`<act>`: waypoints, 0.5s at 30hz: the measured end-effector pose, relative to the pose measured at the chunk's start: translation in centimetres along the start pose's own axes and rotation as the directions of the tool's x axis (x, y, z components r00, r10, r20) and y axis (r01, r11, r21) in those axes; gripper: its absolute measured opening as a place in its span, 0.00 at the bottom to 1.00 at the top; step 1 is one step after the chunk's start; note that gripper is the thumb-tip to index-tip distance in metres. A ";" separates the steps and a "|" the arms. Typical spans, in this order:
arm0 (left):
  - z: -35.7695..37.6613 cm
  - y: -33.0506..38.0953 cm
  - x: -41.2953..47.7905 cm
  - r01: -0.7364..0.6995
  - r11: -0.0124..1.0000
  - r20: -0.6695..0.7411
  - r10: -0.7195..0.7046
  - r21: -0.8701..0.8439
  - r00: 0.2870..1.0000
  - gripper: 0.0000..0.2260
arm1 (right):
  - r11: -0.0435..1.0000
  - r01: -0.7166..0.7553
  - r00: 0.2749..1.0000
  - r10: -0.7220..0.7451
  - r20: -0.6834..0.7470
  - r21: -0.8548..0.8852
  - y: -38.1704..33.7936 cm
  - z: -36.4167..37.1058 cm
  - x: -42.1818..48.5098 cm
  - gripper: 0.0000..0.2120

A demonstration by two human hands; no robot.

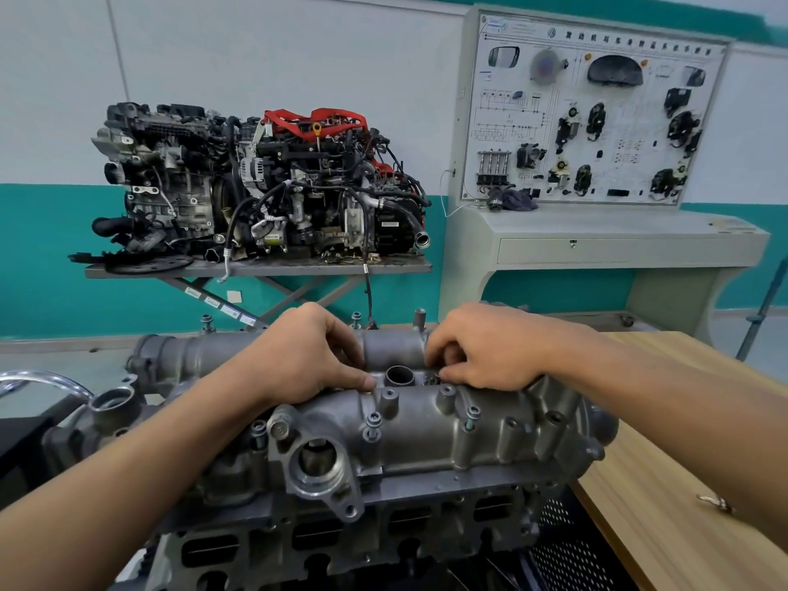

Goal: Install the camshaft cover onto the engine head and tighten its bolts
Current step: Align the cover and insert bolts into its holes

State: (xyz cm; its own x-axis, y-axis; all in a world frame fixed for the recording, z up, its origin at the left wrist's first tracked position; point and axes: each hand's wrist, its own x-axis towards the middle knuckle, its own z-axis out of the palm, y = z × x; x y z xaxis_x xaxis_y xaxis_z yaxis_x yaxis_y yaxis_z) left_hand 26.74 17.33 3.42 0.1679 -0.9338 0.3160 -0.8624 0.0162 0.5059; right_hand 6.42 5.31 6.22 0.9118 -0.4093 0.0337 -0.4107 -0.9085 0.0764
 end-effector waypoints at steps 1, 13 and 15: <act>0.0 0.0 0.0 0.008 1.000 0.010 -0.008 0.012 1.000 0.08 | 1.000 0.005 1.000 -0.005 0.008 0.018 0.0 -0.1 0.0 0.07; -0.9 -0.3 0.2 0.003 1.000 0.219 -0.005 0.008 0.976 0.10 | 0.999 -0.029 0.999 0.028 -0.020 -0.036 0.0 0.4 0.3 0.21; -0.8 -0.5 0.1 0.031 0.999 0.135 -0.028 -0.024 0.990 0.07 | 0.999 -0.008 0.999 0.010 -0.042 0.035 0.0 0.2 0.3 0.13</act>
State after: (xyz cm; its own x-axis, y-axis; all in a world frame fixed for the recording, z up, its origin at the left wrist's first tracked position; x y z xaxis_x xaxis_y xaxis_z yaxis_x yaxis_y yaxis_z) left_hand 27.56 17.49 3.82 0.1256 -0.9737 0.1902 -0.8448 -0.0045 0.5351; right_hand 6.65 5.14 6.06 0.9070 -0.4141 0.0767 -0.4179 -0.9075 0.0416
